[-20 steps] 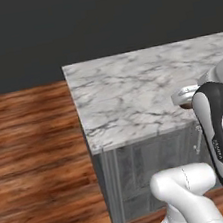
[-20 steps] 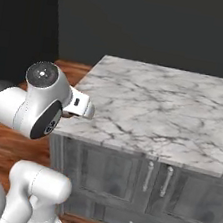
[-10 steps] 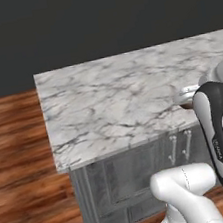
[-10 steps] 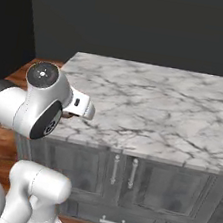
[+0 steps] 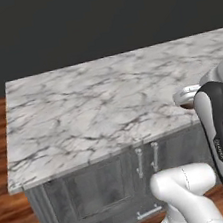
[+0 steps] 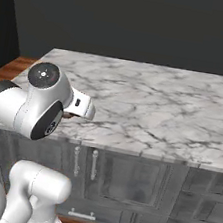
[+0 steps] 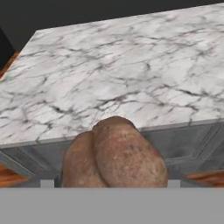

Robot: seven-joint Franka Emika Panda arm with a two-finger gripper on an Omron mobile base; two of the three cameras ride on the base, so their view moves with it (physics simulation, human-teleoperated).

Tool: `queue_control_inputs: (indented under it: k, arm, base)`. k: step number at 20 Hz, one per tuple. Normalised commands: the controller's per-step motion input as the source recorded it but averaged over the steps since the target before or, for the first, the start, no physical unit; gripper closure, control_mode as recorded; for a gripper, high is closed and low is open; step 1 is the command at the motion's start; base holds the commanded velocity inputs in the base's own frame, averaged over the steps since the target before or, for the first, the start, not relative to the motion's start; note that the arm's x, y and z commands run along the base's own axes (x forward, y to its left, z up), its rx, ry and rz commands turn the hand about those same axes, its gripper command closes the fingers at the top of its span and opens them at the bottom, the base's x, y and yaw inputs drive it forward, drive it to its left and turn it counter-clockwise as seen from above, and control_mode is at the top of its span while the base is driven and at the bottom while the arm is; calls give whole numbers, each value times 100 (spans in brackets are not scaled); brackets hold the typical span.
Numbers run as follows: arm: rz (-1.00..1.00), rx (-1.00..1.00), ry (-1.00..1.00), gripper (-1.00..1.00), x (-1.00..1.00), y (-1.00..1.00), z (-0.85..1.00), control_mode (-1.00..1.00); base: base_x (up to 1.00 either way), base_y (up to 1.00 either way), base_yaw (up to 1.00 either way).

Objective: Retrieve the reheated potato from the microwave, then place the potato, cheese, and condiment on the cutting board.

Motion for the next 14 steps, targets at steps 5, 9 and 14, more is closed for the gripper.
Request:
queue_control_inputs:
  k: [5, 9, 14]
  arm:
    - [0, 0, 0, 100, 0, 0, 0, 100]
    - [0, 0, 0, 100, 0, 0, 0, 100]
    - [0, 0, 0, 100, 0, 0, 0, 100]
  base:
    - [31, -68, -4]
    - [32, -69, -1]
    - [31, -69, -2]
